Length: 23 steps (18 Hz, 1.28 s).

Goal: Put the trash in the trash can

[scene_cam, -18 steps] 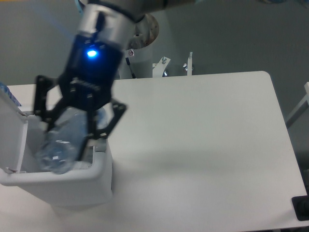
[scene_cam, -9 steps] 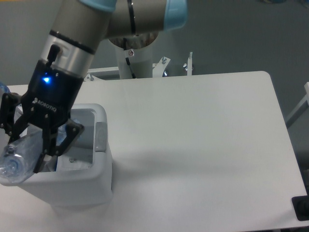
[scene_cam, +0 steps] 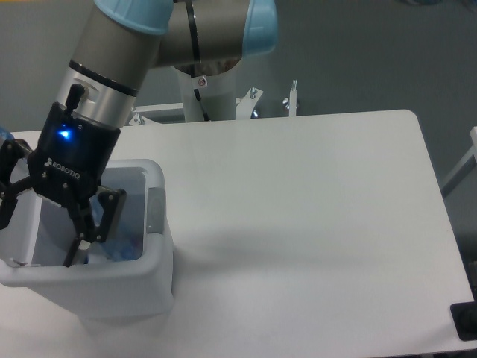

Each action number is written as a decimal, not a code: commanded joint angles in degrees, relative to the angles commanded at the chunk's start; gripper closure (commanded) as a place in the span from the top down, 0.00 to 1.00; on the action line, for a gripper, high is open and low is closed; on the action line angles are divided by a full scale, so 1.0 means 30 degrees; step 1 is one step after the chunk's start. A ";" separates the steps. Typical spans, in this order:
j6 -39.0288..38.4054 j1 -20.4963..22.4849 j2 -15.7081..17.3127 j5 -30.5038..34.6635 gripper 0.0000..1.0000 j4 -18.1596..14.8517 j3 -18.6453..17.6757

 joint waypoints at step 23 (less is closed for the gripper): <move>1.3904 0.8292 0.1436 0.9520 1.00 -0.8198 -0.0234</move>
